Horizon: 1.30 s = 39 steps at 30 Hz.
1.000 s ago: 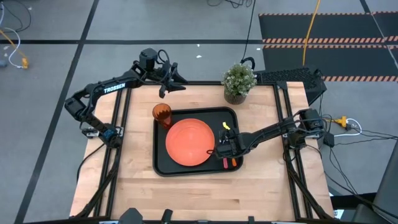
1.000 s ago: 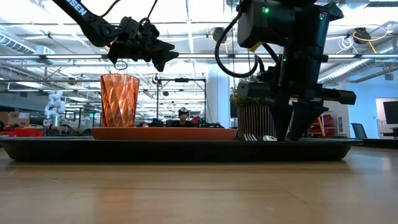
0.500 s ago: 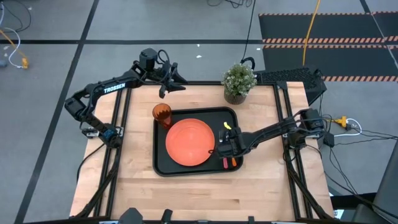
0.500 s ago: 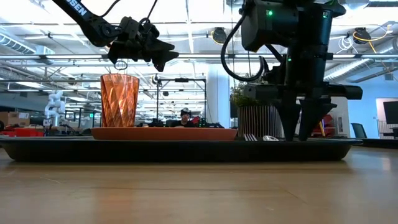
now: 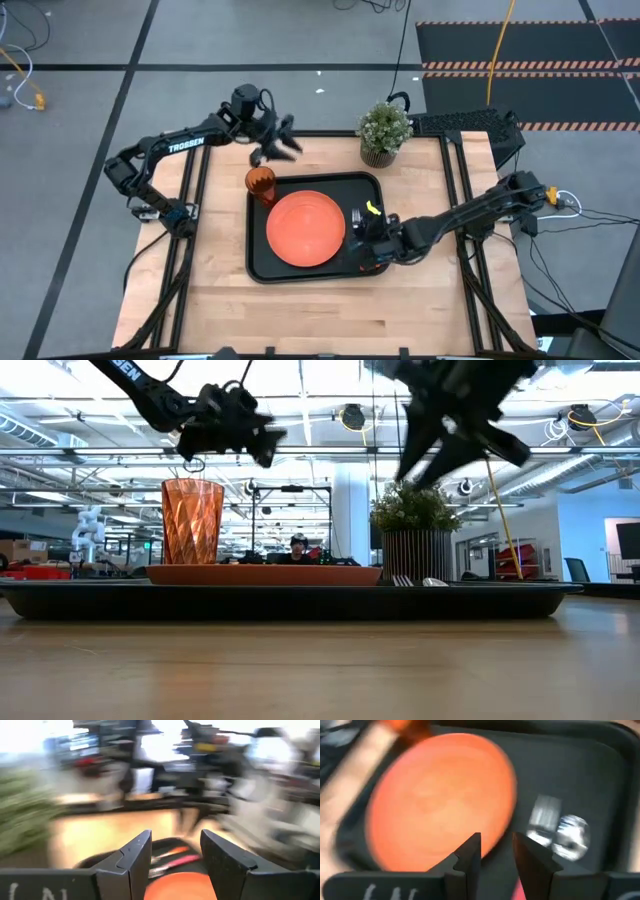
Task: Pick and place plate/cup/fork/spoon on tray
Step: Adjust the black serving tray
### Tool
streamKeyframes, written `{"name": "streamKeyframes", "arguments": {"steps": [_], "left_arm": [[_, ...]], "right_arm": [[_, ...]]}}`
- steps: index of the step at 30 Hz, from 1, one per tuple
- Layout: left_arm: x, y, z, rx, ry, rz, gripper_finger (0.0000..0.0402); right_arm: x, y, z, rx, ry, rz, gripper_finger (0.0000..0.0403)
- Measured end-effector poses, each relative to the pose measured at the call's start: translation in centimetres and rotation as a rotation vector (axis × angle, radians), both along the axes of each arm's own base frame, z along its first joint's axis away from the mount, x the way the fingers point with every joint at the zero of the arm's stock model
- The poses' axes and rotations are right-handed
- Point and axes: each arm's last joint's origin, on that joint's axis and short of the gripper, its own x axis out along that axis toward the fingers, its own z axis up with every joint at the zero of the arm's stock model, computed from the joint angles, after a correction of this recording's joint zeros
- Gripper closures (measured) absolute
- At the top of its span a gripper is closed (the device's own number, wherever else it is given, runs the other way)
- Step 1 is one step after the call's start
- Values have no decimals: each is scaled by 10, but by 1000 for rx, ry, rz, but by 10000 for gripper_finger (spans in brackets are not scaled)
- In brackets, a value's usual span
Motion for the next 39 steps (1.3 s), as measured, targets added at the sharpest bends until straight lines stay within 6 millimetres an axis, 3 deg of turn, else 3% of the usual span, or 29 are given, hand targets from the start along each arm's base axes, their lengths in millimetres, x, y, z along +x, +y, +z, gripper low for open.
{"name": "streamKeyframes", "arguments": {"steps": [4, 9, 18, 25, 33, 39], "left_arm": [[7, -26, 2, -12, -77, -271, 229], [16, -67, 4, 94, -26, -261, 229], [31, -138, 14, 335, 252, 51, 229], [34, -169, 19, 323, 377, 310, 229], [18, -192, -1, 296, 730, 679, 229], [-1, -225, -13, 298, 943, 704, 229]], "right_arm": [[6, 17, 4, -72, -21, 192, 296], [-3, 28, -14, -122, 50, 238, 296], [-39, 17, -50, -180, 182, 243, 296], [-65, 4, -59, -259, 198, 237, 296], [-88, -7, -68, -292, 217, 260, 296], [-104, -16, -76, -302, 231, 251, 296]]}}
